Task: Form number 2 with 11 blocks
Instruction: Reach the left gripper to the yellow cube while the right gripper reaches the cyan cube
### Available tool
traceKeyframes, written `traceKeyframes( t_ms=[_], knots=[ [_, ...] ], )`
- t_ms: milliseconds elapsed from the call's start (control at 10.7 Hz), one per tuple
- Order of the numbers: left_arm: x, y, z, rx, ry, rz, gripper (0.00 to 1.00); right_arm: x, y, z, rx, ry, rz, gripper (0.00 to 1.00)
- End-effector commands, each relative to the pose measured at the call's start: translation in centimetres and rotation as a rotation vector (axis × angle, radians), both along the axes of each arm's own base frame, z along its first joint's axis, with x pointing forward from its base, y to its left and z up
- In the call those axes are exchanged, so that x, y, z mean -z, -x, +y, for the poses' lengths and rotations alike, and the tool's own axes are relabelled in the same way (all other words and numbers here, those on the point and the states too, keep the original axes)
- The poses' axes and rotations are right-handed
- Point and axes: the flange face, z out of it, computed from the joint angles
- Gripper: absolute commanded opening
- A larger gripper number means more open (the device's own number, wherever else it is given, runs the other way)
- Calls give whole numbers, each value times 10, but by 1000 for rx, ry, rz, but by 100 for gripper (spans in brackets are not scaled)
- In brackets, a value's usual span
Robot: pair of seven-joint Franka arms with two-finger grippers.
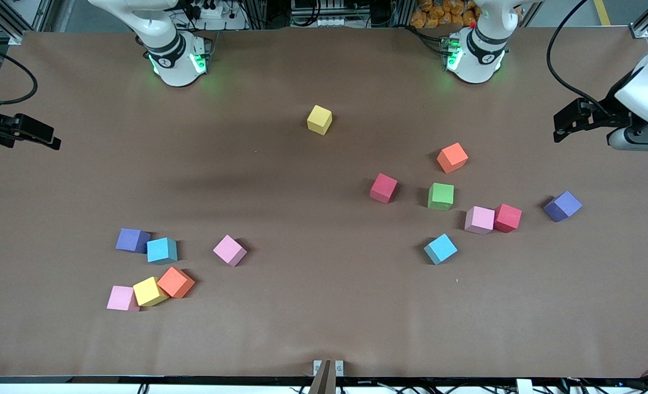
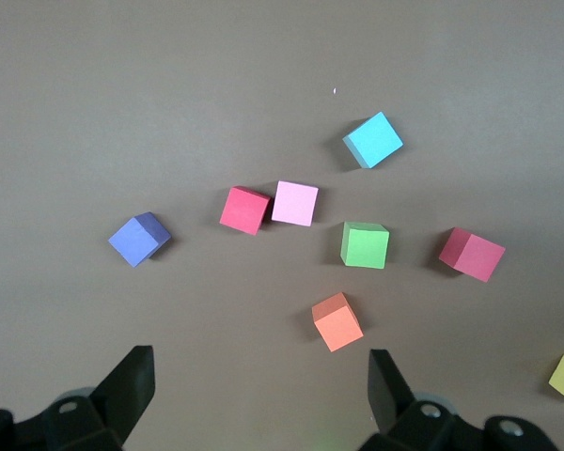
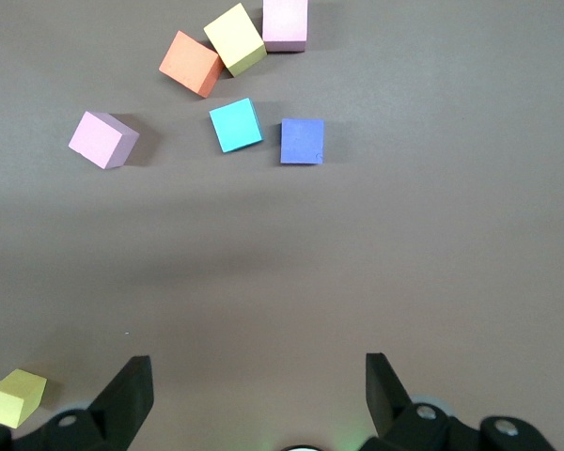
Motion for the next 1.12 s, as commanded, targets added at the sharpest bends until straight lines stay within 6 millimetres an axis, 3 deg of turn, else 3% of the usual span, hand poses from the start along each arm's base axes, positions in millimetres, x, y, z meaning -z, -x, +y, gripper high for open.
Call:
traceKeyframes(
  t_ms=[0, 279, 466, 652, 745, 838, 1024],
  knots=[
    [-7, 7, 5, -8, 15, 2, 100, -4, 10, 2, 15, 3, -7, 100],
    [-4, 6, 9, -48, 15, 9, 100, -3, 8, 1, 11, 0, -6, 100],
    [5, 6, -8, -91, 16, 27, 100, -3, 7, 1, 3, -4, -5, 100],
    [27, 7, -55, -79, 13, 72, 100, 5, 2, 15, -23, -4, 5, 100],
    [37, 13, -89, -112, 10, 88, 100, 11, -3, 19, -29, -6, 11, 100],
    [43, 21, -122, -123, 2, 92, 100, 20, -8, 22, -32, -15, 21, 100],
    [60, 37, -170, -57, 5, 103, 100, 38, -24, 33, -44, -50, 11, 100]
  ],
)
